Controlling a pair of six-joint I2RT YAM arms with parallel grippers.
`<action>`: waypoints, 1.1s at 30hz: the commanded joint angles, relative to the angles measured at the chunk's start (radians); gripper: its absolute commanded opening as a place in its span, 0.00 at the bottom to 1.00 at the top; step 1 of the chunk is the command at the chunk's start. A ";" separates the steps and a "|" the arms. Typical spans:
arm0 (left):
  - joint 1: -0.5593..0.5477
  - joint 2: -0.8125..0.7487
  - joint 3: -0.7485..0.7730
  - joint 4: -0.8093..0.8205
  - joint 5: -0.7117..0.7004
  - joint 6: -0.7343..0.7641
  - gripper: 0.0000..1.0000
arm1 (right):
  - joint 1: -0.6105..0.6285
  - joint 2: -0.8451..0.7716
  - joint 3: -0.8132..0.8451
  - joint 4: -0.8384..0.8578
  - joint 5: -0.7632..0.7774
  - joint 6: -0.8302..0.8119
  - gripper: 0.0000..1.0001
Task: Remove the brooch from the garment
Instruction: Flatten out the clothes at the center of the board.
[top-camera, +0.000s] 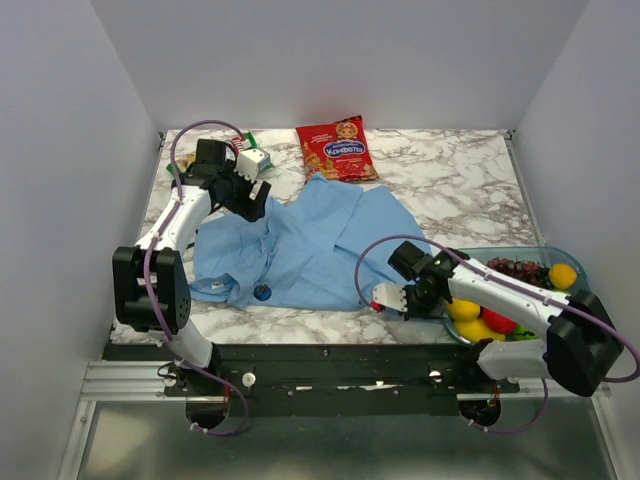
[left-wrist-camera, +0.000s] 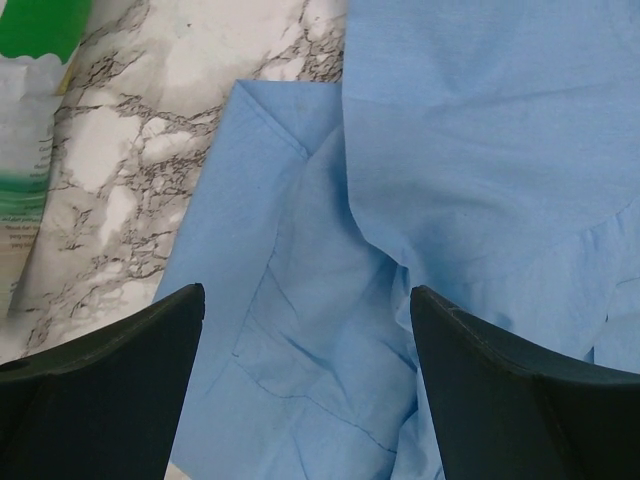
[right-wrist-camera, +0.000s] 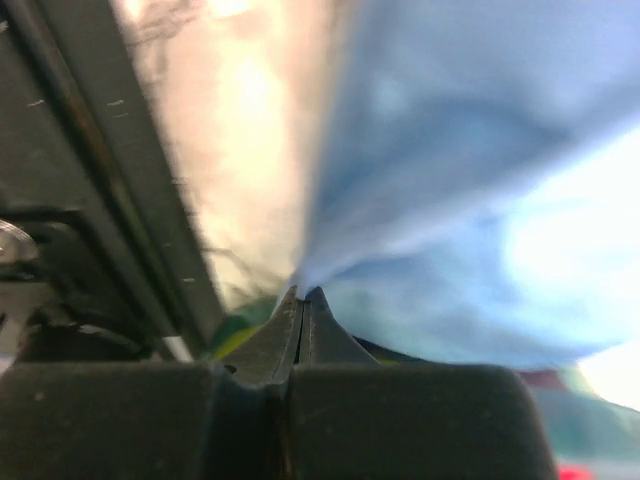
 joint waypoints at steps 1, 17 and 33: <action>0.047 0.023 0.074 -0.052 0.038 -0.024 0.91 | -0.055 -0.013 0.123 0.104 0.067 -0.025 0.01; 0.091 0.241 0.220 -0.305 0.254 -0.061 0.74 | -0.411 0.134 0.421 0.328 0.044 0.018 0.01; 0.002 0.266 0.108 -0.313 0.266 -0.041 0.64 | -0.466 0.123 0.410 0.354 0.029 0.025 0.01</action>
